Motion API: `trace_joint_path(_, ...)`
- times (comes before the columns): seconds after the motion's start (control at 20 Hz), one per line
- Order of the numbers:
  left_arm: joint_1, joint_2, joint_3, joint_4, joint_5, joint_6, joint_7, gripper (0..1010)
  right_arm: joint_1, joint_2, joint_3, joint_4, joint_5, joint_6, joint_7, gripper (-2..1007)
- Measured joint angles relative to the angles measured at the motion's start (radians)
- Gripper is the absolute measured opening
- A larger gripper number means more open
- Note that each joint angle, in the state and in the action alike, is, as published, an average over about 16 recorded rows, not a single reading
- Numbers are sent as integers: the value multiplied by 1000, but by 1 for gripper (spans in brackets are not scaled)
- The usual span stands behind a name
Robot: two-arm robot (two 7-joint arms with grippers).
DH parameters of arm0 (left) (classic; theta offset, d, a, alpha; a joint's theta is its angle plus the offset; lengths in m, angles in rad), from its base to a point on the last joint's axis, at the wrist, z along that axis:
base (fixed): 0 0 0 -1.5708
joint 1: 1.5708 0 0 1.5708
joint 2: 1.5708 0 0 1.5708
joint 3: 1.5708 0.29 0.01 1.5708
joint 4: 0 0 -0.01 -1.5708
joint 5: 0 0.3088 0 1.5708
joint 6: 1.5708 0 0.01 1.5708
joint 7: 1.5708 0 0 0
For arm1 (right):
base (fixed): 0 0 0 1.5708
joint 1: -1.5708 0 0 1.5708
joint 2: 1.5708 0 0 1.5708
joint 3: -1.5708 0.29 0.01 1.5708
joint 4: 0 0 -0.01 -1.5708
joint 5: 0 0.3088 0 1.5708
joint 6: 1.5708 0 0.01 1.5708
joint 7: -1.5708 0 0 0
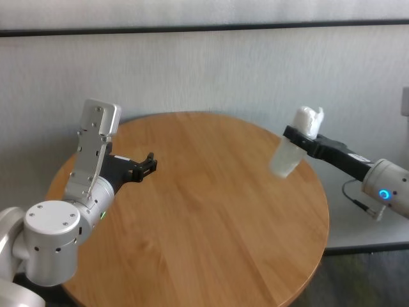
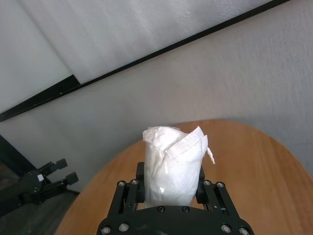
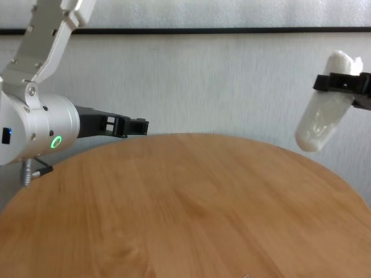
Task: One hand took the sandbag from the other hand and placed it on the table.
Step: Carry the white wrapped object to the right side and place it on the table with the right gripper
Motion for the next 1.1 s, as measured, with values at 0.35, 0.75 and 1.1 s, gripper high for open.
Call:
trace_joint_path(0.35,0,0,0,0,1,0,1,1000,-7,13,11,25,-41,-8,-1,541)
trace_joint_path(0.75,0,1,1,0,1,0,2,1000,0,13,7,71,-92,-5,0,541)
trace_joint_path(1.1,0,1,1,0,2,0,3,1000,25,0,-8,123,-138,14,8,541)
